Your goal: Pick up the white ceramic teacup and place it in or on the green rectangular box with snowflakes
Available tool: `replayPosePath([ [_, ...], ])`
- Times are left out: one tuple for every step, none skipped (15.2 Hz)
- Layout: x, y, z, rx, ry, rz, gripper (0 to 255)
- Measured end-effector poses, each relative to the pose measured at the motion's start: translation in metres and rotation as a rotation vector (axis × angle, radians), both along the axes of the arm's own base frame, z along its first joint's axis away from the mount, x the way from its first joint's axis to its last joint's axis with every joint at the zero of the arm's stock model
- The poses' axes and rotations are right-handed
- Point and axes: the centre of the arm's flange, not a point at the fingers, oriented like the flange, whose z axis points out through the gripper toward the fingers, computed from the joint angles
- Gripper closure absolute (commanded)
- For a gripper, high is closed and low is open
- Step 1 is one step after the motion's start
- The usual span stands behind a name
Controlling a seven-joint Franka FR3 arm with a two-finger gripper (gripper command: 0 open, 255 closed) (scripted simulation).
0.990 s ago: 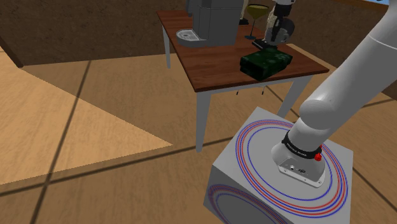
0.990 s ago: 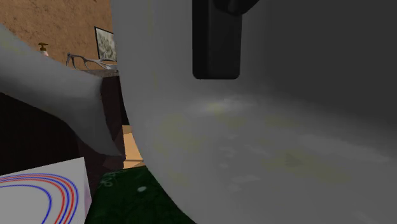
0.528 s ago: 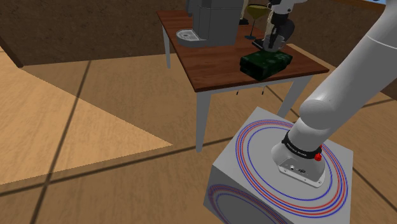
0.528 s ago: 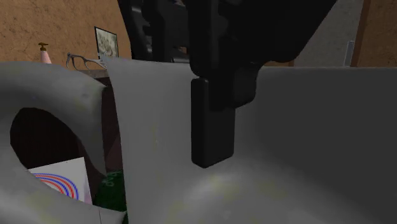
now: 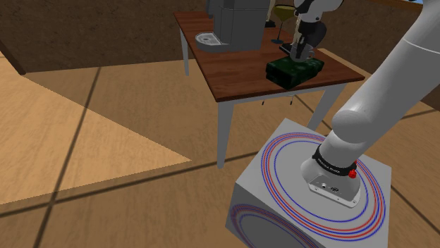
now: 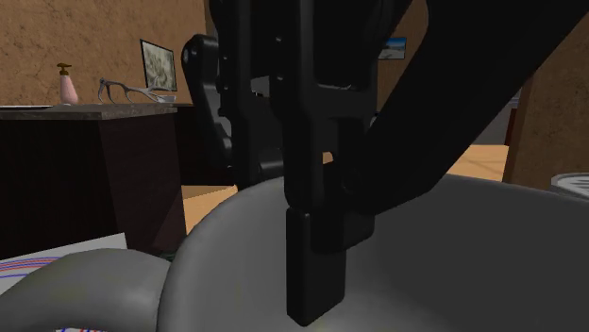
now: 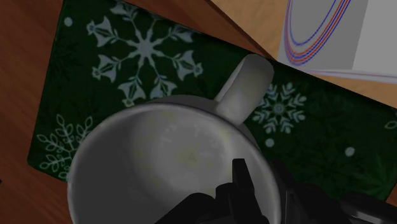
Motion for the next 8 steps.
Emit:
replayPosePath([
  [0.0000,0.0000,-0.0002,0.000,0.000,0.000,255],
  [0.0000,-0.0001,-0.0004,0.000,0.000,0.000,255],
  [-0.0001,-0.0001,-0.0004,0.000,0.000,0.000,255],
  [-0.0001,-0.0001,-0.0005,0.000,0.000,0.000,0],
  [0.0000,-0.0001,-0.0004,0.000,0.000,0.000,0],
  [0.0000,-0.0001,-0.0004,0.000,0.000,0.000,0],
  [0.0000,-0.0001,-0.0003,0.000,-0.001,0.000,0],
  [0.0000,-0.0001,-0.0003,0.000,-0.001,0.000,0],
])
